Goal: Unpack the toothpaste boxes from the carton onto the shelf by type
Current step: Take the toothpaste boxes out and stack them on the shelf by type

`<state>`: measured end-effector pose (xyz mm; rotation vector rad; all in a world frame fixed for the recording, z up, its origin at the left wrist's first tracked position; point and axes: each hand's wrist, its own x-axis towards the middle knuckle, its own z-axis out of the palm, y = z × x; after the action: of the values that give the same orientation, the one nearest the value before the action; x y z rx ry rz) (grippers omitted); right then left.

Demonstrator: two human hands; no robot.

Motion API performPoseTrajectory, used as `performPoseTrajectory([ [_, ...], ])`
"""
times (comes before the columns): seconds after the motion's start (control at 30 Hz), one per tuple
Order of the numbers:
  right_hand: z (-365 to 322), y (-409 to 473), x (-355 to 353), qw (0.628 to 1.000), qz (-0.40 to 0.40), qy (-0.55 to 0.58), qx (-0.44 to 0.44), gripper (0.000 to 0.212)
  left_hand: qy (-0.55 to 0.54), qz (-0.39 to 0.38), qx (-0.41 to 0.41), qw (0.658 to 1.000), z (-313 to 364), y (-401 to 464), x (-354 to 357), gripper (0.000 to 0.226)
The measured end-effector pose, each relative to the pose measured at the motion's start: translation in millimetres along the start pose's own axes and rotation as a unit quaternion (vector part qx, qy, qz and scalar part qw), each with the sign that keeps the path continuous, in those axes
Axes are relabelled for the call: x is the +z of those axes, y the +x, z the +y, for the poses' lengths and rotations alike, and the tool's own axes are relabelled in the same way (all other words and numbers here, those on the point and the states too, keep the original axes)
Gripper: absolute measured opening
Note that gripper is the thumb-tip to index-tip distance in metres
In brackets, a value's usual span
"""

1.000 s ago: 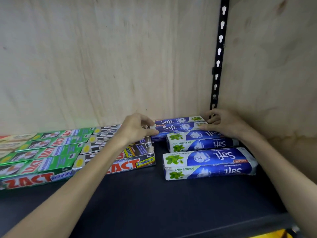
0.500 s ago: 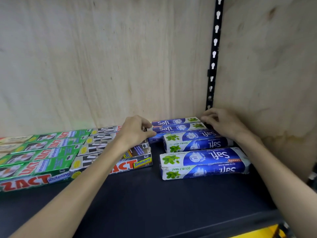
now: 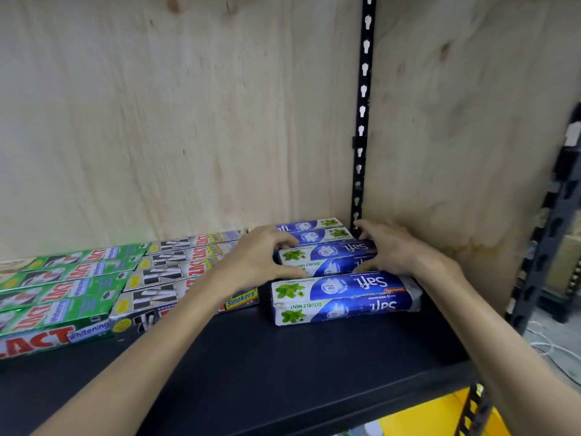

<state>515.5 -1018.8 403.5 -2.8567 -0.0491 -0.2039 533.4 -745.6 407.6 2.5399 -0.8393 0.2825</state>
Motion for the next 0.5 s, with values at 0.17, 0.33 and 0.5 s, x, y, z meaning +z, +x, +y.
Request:
performPoseTrajectory([
  [0.17,8,11,2,1.0,-0.006,-0.004,0.016,0.12,0.019,-0.02,-0.012,1.0,-6,5,11,0.073],
  [0.33,7,7,2,0.999,0.038,0.011,-0.008,0.119,-0.083,0.004,-0.029,0.996,-6,5,10,0.076],
  [0.5,5,-8,-3,0.989,0.081,0.119,-0.035,0.116,-0.156,0.041,-0.018,0.987,-8,-2,-2,0.066],
])
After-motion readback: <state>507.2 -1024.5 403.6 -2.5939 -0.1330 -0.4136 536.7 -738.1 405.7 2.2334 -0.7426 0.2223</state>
